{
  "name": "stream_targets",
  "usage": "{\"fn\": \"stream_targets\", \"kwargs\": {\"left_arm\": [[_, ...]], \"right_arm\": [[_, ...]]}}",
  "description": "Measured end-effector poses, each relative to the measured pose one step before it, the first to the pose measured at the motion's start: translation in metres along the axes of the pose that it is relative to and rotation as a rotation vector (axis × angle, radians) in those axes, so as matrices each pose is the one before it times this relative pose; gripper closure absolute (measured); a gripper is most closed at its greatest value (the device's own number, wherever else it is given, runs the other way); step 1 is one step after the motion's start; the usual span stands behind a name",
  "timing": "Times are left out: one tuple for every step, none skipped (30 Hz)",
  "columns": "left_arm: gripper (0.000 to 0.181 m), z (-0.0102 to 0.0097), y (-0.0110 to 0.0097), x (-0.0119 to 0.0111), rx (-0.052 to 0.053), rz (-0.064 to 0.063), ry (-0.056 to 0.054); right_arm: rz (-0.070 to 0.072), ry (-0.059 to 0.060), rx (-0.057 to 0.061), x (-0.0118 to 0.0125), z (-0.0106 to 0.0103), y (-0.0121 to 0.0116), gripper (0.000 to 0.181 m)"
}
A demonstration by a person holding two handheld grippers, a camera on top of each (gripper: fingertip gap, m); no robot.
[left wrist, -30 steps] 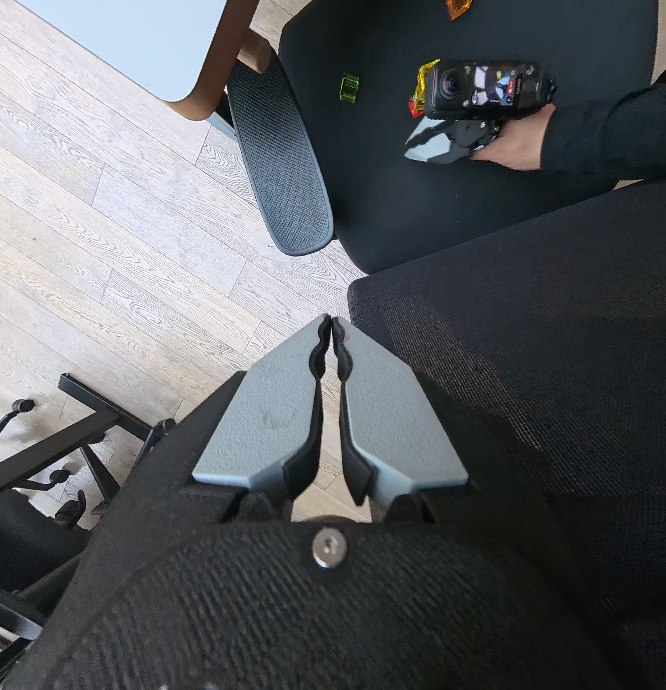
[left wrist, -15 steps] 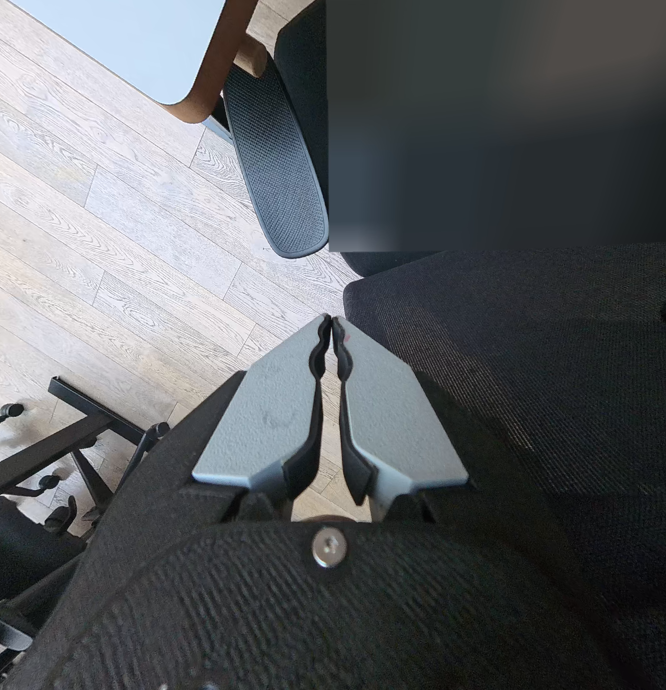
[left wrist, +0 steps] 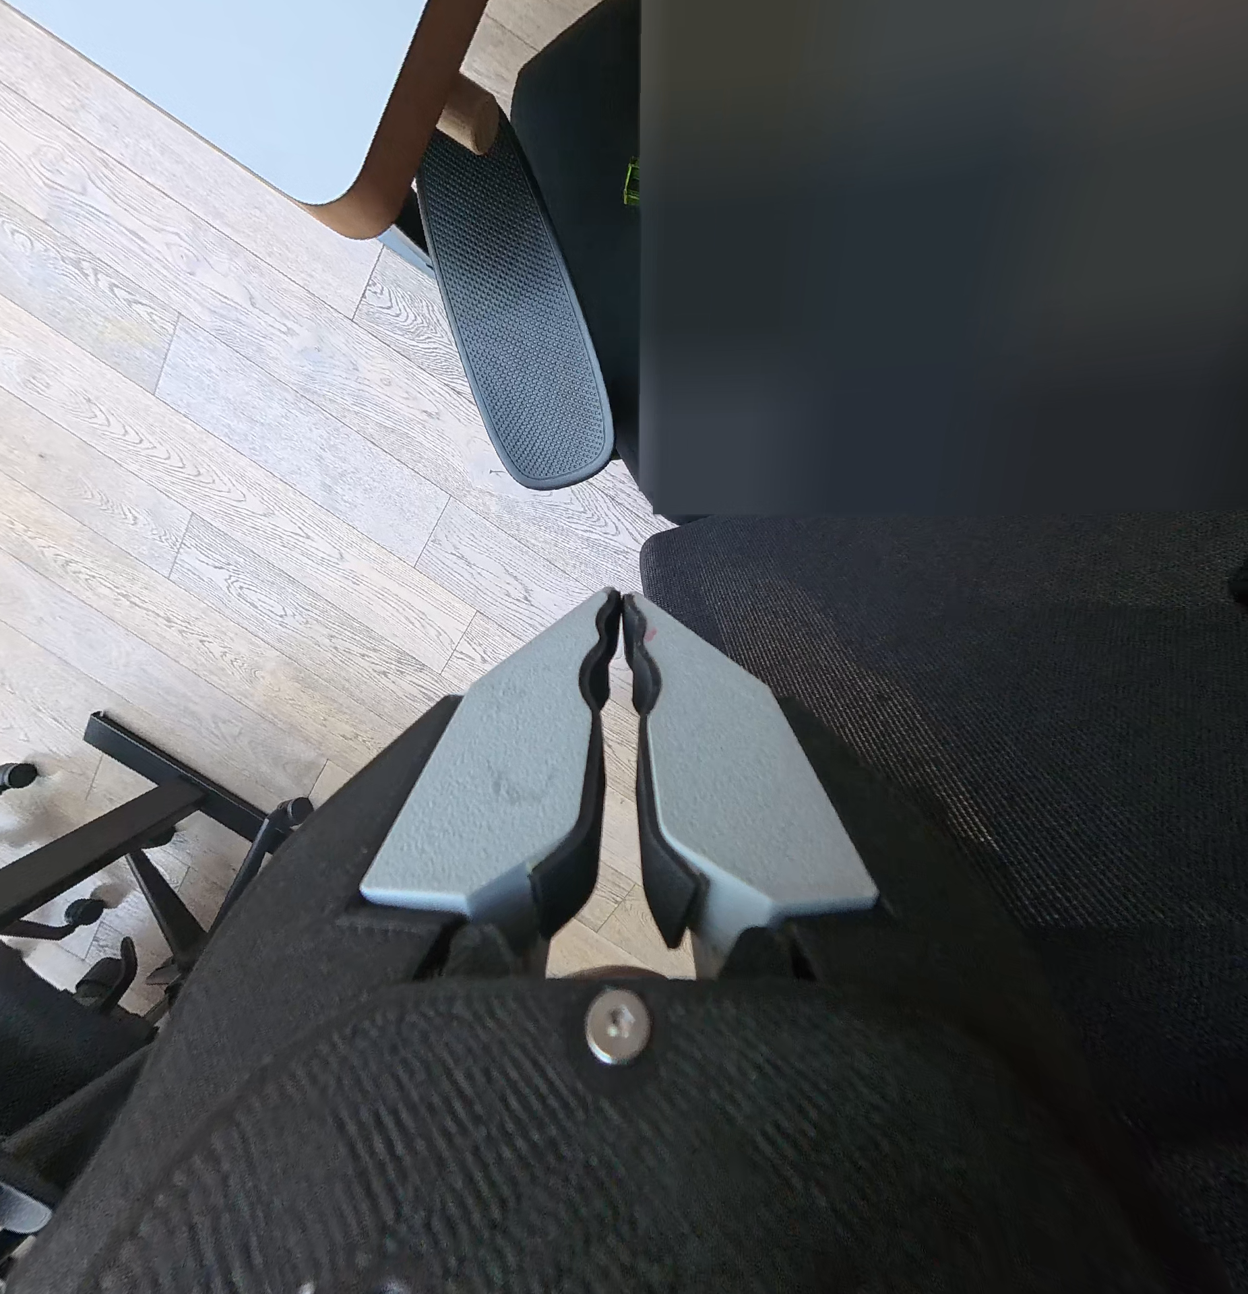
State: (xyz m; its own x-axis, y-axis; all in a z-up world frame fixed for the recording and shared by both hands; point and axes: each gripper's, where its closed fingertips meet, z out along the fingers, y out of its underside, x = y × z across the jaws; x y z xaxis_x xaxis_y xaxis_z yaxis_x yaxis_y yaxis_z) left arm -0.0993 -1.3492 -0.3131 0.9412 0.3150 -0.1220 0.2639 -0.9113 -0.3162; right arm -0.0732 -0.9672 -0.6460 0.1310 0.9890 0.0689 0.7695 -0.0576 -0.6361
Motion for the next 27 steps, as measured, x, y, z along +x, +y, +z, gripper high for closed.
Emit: {"fn": "stream_targets", "kwargs": {"left_arm": [[0.181,-0.00016,-0.00016,0.00020,0.0013,0.0004,-0.0002],[0.181,0.00001,-0.00010,0.00005,0.0004,0.0012,-0.0006],[0.181,0.00002,0.00006,-0.00007,-0.0011,0.0018,-0.0015],[0.181,-0.00004,0.00000,-0.00007,-0.0003,0.0014,-0.0014],[0.181,0.00001,0.00013,-0.00008,-0.0010,0.0013,-0.0016],[0.181,0.00005,0.00026,0.00003,-0.0017,0.0015,-0.0008],[0.181,0.00009,0.00015,-0.00020,-0.0018,0.0016,-0.0019],[0.181,0.00013,0.00013,-0.00029,-0.0009,0.0009,-0.0027],[0.181,-0.00003,0.00036,-0.00043,-0.0010,-0.0005,-0.0030],[0.181,0.00005,0.00044,-0.00028,-0.0016,-0.0012,-0.0017],[0.181,0.00022,0.00060,-0.00039,-0.0028,-0.0019,-0.0010],[0.181,0.00000,0.00015,-0.00035,-0.0005,-0.0028,-0.0008],[0.181,-0.00018,-0.00067,0.00000,0.0029,-0.0032,0.0016],[0.181,-0.00009,-0.00073,0.00040,0.0024,-0.0020,0.0038],[0.181,0.00000,-0.00058,0.00061,0.0009,-0.0001,0.0042],[0.181,0.00008,-0.00052,0.00035,0.0017,0.0002,0.0013],[0.181,0.00011,-0.00009,0.00034,-0.0002,-0.0001,0.0012],[0.181,0.00024,-0.00005,0.00047,-0.0019,0.0007,0.0010],[0.181,0.00028,0.00004,0.00021,-0.0030,0.0020,-0.0006],[0.181,0.00029,0.00009,-0.00031,-0.0020,0.0023,-0.0037],[0.181,0.00025,-0.00002,0.00005,-0.0016,0.0008,-0.0011],[0.181,0.00027,0.00025,-0.00007,-0.0032,-0.0005,-0.0005],[0.181,0.00024,0.00015,-0.00012,-0.0013,-0.0008,-0.0011],[0.181,-0.00006,-0.00031,-0.00001,0.0018,-0.0013,-0.0005],[0.181,-0.00007,-0.00053,0.00004,0.0021,-0.0016,0.0009],[0.181,-0.00005,-0.00034,0.00006,0.0009,-0.0013,0.0011],[0.181,-0.00002,-0.00021,0.00019,0.0005,-0.0008,0.0015]], "right_arm": [[0.0260,0.0261,-0.0107,0.01388,0.00462,-0.00213,0.148],[0.0262,0.0162,-0.0227,0.01156,0.00662,-0.00125,0.144],[0.0230,0.0089,-0.0193,0.00924,0.00743,-0.00280,0.142],[0.0158,0.0023,-0.0076,0.00679,0.00797,-0.00513,0.141],[0.0081,-0.0027,-0.0116,0.00472,0.00884,-0.00502,0.139],[0.0013,-0.0068,-0.0216,0.00278,0.00999,-0.00323,0.137],[-0.0058,-0.0089,-0.0268,0.00136,0.01031,-0.00168,0.135],[-0.0140,-0.0041,-0.0278,0.00085,0.00960,-0.00090,0.134],[-0.0208,0.0015,-0.0228,0.00038,0.00741,-0.00099,0.133],[-0.0219,-0.0030,-0.0046,-0.00211,0.00372,-0.00348,0.134],[-0.0217,-0.0259,0.0293,-0.00818,-0.00086,-0.00817,0.137],[-0.0291,-0.0560,0.0567,-0.01606,-0.00347,-0.01176,0.143],[-0.0394,-0.0727,0.0549,-0.02188,-0.00263,-0.01138,0.149],[-0.0428,-0.0650,0.0307,-0.02324,0.00090,-0.00802,0.149],[-0.0378,-0.0417,0.0067,-0.02140,0.00442,-0.00490,0.147],[-0.0320,-0.0291,-0.0007,-0.02033,0.00704,-0.00430,0.144],[-0.0296,-0.0267,-0.0014,-0.01996,0.00848,-0.00482,0.142],[-0.0308,-0.0171,-0.0056,-0.01735,0.00952,-0.00509,0.141],[-0.0319,0.0003,-0.0092,-0.01278,0.00993,-0.00503,0.140],[-0.0315,0.0105,-0.0100,-0.00884,0.01008,-0.00502,0.138],[-0.0286,0.0146,-0.0131,-0.00574,0.00973,-0.00421,0.137],[-0.0232,0.0204,-0.0194,-0.00235,0.00936,-0.00239,0.138],[-0.0198,0.0235,-0.0248,0.00026,0.00852,-0.00065,0.141],[-0.0176,0.0226,-0.0201,0.00210,0.00682,-0.00008,0.147],[-0.0160,0.0119,-0.0105,0.00194,0.00543,0.00025,0.154],[-0.0135,-0.0082,-0.0092,0.00021,0.00410,0.00155,0.155],[-0.0120,-0.0222,-0.0137,-0.00091,0.00213,0.00264,0.156]]}}
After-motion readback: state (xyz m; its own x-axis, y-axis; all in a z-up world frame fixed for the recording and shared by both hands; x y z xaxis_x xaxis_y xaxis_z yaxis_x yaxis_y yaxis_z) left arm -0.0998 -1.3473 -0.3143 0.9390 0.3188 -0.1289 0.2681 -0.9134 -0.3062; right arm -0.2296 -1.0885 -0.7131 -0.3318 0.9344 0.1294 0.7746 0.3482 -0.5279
